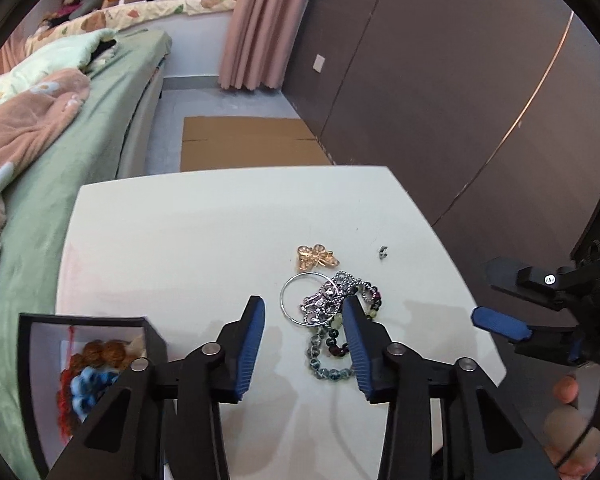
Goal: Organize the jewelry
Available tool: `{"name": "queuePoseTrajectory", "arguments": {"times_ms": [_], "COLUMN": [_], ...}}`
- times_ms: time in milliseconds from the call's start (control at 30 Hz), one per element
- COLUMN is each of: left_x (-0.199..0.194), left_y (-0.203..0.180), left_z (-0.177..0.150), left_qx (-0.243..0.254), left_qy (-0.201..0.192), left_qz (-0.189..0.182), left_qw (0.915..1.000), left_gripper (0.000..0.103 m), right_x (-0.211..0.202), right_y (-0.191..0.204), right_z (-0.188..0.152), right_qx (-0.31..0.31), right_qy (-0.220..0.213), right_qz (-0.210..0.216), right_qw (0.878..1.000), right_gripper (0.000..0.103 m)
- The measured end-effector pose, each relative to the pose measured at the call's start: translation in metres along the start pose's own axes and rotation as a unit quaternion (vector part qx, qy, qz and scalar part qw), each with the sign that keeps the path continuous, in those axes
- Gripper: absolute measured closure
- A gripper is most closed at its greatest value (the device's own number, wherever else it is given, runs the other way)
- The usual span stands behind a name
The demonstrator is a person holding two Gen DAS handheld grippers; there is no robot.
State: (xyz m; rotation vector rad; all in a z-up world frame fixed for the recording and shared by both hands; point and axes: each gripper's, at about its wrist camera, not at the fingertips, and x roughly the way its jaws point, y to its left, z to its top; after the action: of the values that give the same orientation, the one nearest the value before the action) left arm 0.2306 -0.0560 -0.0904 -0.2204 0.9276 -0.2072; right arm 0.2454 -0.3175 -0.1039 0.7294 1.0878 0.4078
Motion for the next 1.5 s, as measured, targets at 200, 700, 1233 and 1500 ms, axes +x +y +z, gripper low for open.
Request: {"name": "queuePoseTrajectory", "arguments": {"times_ms": [200, 700, 1233, 1500], "left_x": [0.028, 0.073, 0.055, 0.041], "left_y": [-0.006, -0.009, -0.006, 0.009], "left_z": [0.000, -0.001, -0.011, -0.005], "left_qx": [0.015, 0.035, 0.037, 0.007], "left_qy": [0.021, 0.047, 0.050, 0.043], "left_qz": [0.020, 0.074, 0.033, 0.028], "left_qw": [0.9994, 0.9956, 0.9975, 0.9987], "left_gripper": [0.068, 0.080, 0.103, 0.103], "right_x": [0.008, 0.023, 0.030, 0.033], "right_y": [-0.009, -0.015, -0.019, -0.017], "right_z": [0.005, 0.010, 0.007, 0.005], "right_qx": [0.002, -0.006, -0.002, -0.006], "right_qy": [0.012, 0.037, 0.043, 0.049], "right_qz": [-0.005, -0.015, -0.041, -0.043], "right_qw": [1.000, 0.999, 0.998, 0.998], "right_gripper": [0.021, 0.021, 0.021, 0.021]}}
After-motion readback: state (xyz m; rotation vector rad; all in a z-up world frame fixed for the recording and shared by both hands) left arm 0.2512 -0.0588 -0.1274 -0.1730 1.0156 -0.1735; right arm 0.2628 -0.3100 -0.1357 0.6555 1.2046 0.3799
